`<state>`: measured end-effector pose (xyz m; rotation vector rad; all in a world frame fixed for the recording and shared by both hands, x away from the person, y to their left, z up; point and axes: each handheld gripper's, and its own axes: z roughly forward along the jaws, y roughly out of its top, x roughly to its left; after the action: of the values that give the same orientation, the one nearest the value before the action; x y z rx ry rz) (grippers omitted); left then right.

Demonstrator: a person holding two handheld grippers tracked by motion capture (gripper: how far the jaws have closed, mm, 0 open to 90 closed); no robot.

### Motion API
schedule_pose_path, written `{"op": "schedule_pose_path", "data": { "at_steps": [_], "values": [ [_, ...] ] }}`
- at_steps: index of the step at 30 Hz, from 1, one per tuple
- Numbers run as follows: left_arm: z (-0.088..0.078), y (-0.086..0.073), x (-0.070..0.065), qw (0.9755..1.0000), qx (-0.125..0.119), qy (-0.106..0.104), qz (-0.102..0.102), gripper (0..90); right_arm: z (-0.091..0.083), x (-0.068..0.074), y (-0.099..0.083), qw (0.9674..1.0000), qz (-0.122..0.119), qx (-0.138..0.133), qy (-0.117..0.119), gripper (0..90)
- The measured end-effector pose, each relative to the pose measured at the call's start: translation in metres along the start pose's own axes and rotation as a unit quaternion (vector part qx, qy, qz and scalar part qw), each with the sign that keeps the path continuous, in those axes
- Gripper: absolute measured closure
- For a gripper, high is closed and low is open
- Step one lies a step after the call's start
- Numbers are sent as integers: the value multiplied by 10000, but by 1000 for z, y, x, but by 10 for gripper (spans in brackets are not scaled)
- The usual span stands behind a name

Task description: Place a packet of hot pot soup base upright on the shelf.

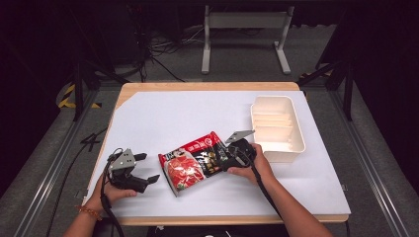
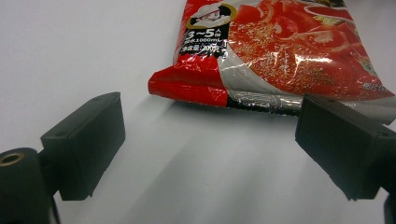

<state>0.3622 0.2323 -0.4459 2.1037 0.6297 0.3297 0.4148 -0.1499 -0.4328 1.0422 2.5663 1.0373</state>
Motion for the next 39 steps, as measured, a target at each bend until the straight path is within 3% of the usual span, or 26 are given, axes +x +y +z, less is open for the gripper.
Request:
{"op": "schedule_pose_path", "data": {
  "at_steps": [1, 3, 4, 8, 11, 15, 19, 23, 25, 30, 34, 38, 39],
  "values": [
    [0, 0, 0, 10000, 10, -2, -6, 95, 0, -1, 0, 9999, 40, -11, 127, 350],
    [1, 0, 0, 10000, 28, -9, 1, 96, -1, 0, 0, 9999, -29, -30, 148, 386],
    [1, 0, 0, 10000, 33, -19, -22, 98, -1, 2, 1, 9998, -111, -49, 127, 495],
    [2, 0, -1, 10000, 74, -16, 8, 99, -5, 2, 3, 9995, -223, -176, -143, 766],
    [2, 0, 0, 10000, 51, -27, -2, 101, -7, 4, 5, 9990, -314, -206, -230, 834],
    [2, 0, 0, 10000, 49, -34, -19, 101, -10, 6, 6, 9987, -392, -201, -249, 850],
    [0, -1, 0, 10000, -6, -18, -22, 102, -23, 7, 13, 9983, -369, -451, -74, 864],
    [0, 0, 1, 10000, -29, -10, -41, 102, -43, 13, 28, 9958, -555, -722, 117, 877],
    [-1, 0, 1, 10000, -18, 23, -42, 103, -59, 20, 42, 9928, -803, -871, 175, 886],
    [-2, -1, 1, 10000, -32, 48, -55, 102, -77, 28, 59, 9883, -1110, -1016, 231, 896],
    [-2, 0, 1, 10000, -38, 51, -56, 102, -88, 36, 72, 9829, -1513, -1040, 98, 900],
    [-2, -1, 1, 9999, -39, 95, -56, 104, -96, 39, 81, 9791, -1699, -1115, 50, 900],
    [-2, -1, 1, 9999, -36, 97, -61, 104, -102, 39, 85, 9767, -1793, -1181, 51, 900]
  ]
}}
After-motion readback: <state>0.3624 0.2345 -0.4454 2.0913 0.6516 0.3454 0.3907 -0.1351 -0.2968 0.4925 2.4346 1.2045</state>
